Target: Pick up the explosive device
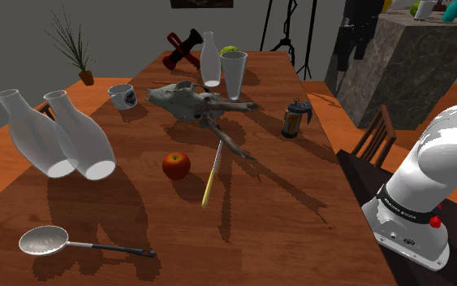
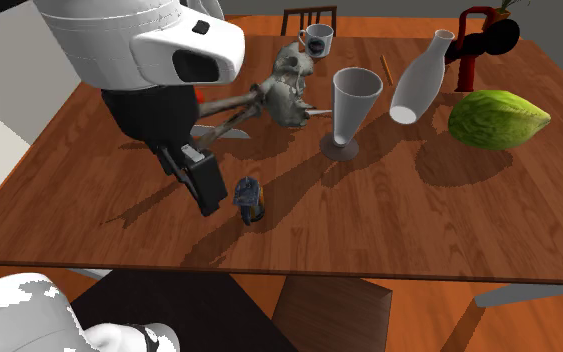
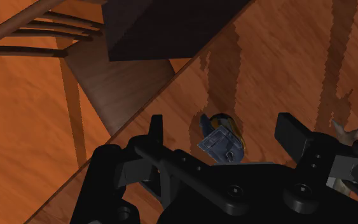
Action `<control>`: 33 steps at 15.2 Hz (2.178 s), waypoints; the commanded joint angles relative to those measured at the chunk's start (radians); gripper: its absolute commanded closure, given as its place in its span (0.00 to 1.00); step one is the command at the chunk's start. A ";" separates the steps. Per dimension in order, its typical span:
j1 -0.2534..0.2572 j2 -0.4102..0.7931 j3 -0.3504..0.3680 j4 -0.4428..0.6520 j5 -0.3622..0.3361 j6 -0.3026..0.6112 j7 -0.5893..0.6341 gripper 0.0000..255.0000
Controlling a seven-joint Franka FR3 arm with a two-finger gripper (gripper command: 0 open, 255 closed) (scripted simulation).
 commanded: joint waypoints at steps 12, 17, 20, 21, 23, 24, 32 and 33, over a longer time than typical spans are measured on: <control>0.162 0.153 -0.158 -0.226 -0.006 0.481 -0.447 0.00; 0.195 0.215 -0.188 -0.279 0.003 0.610 -0.531 0.00; 0.194 0.231 -0.191 -0.309 0.002 0.656 -0.533 0.00; 0.194 0.237 -0.192 -0.319 0.002 0.672 -0.534 0.00; 0.194 0.240 -0.193 -0.325 0.002 0.681 -0.534 0.00; 0.194 0.240 -0.193 -0.325 0.002 0.681 -0.534 0.00; 0.193 0.241 -0.195 -0.325 0.001 0.682 -0.536 1.00; 0.193 0.240 -0.195 -0.325 0.001 0.682 -0.536 1.00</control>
